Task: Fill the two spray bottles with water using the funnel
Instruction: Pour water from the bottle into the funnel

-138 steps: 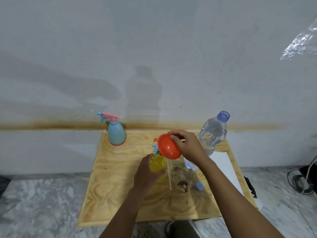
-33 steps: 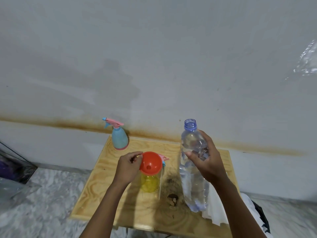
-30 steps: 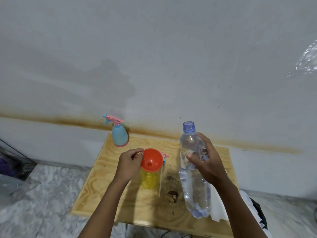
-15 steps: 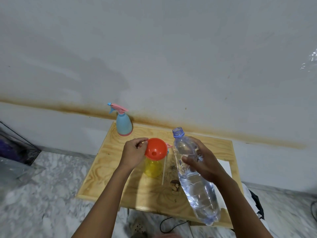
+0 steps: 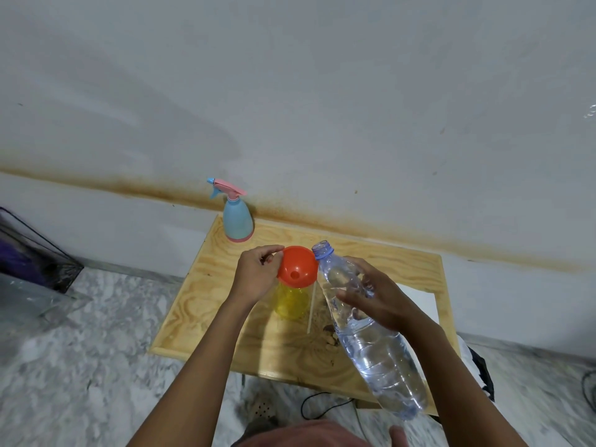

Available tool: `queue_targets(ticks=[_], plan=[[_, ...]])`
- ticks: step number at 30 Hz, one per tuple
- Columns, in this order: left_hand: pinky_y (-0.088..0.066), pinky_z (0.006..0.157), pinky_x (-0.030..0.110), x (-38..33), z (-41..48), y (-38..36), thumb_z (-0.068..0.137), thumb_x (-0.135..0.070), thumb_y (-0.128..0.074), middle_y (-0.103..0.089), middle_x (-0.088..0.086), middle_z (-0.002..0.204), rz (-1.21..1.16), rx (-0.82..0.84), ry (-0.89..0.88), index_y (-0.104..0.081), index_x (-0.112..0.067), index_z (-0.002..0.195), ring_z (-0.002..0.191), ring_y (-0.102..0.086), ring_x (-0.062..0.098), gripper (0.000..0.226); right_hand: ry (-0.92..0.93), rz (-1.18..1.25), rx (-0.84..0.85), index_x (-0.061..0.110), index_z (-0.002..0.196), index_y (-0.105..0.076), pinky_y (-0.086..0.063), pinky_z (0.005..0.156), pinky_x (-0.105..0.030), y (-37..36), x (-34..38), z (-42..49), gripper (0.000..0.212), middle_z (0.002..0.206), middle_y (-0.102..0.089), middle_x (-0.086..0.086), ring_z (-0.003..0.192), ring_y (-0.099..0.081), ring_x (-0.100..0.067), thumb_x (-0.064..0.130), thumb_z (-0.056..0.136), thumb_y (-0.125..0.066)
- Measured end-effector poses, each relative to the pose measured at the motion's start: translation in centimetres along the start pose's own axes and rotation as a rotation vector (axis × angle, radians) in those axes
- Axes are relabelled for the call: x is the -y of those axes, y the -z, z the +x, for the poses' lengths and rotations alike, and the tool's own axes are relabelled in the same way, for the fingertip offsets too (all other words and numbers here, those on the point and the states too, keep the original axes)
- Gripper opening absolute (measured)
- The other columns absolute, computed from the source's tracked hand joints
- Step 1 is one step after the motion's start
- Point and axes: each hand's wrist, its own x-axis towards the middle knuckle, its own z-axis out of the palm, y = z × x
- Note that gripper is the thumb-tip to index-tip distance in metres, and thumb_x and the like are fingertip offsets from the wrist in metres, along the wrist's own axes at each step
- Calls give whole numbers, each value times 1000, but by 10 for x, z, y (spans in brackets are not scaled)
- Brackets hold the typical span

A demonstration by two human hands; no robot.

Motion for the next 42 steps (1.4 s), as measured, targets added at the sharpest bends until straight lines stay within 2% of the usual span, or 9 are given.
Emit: queue_targets(ticks=[6, 10, 15, 21, 23, 27, 32, 35, 42], plan=[[-56, 81, 39, -1, 0, 0, 95, -15, -62, -65, 0, 77, -10, -2, 2, -75, -12, 110, 75, -58, 14, 19, -9, -17, 55, 37, 135, -50, -49, 78, -17, 0, -2, 1, 56, 115, -67, 18, 100, -65, 3, 52, 83, -67], [-57, 79, 39, -1, -1, 0, 96, -14, -62, -64, 1, 75, -14, -2, 3, -74, -11, 110, 74, -56, 13, 20, -28, -4, 90, 35, 135, -50, -54, 74, -20, 1, -6, 1, 58, 113, -68, 14, 97, -67, 0, 54, 83, -67], [-53, 72, 24, -2, -3, 0, 96, -14, -61, -64, -2, 76, -10, -4, -8, -74, -11, 111, 71, -56, 9, 20, -52, 18, 132, 37, 135, -50, -53, 73, -18, 1, -6, 4, 53, 115, -67, 14, 97, -67, 2, 47, 86, -69], [-52, 72, 18, -3, -3, 0, 96, -13, -61, -68, -3, 83, -10, -12, -4, -74, -10, 111, 73, -57, 5, 21, -84, 89, 180, 35, 132, -51, -56, 63, -22, 0, -5, 3, 48, 110, -68, 8, 87, -70, -4, 36, 88, -69], [-52, 73, 20, -3, -3, 0, 96, -14, -61, -69, 1, 86, -14, -12, -7, -74, -10, 112, 74, -58, 6, 20, -88, 90, 186, 35, 132, -52, -56, 63, -24, 1, -6, 2, 47, 108, -69, 7, 86, -71, -6, 37, 88, -69], [-53, 74, 24, -3, -4, 0, 96, -14, -61, -69, 5, 88, -8, -6, -7, -74, -11, 111, 74, -57, 9, 20, -80, 66, 210, 47, 124, -53, -60, 71, -31, 2, -9, 3, 40, 109, -71, 8, 92, -71, -9, 45, 86, -68], [-52, 72, 20, -4, -3, -1, 96, -14, -61, -69, 0, 87, -1, -12, -4, -74, -9, 112, 74, -57, 6, 21, -102, 41, 226, 36, 129, -55, -55, 71, -27, 2, -12, 4, 47, 103, -72, 12, 89, -72, -7, 50, 86, -68], [-54, 77, 24, -5, -3, 0, 96, -14, -61, -69, 0, 90, 3, -14, -2, -73, -9, 113, 78, -58, 7, 22, -116, 46, 227, 34, 129, -55, -51, 68, -21, 3, -11, 4, 46, 98, -72, 16, 83, -71, -3, 47, 87, -68], [-57, 83, 33, -4, -3, 0, 96, -15, -61, -72, 7, 96, -9, -8, 9, -74, -11, 113, 86, -61, 14, 21, -135, 61, 231, 31, 130, -56, -52, 63, -20, 4, -9, 4, 45, 92, -72, 15, 77, -70, 0, 41, 88, -68]])
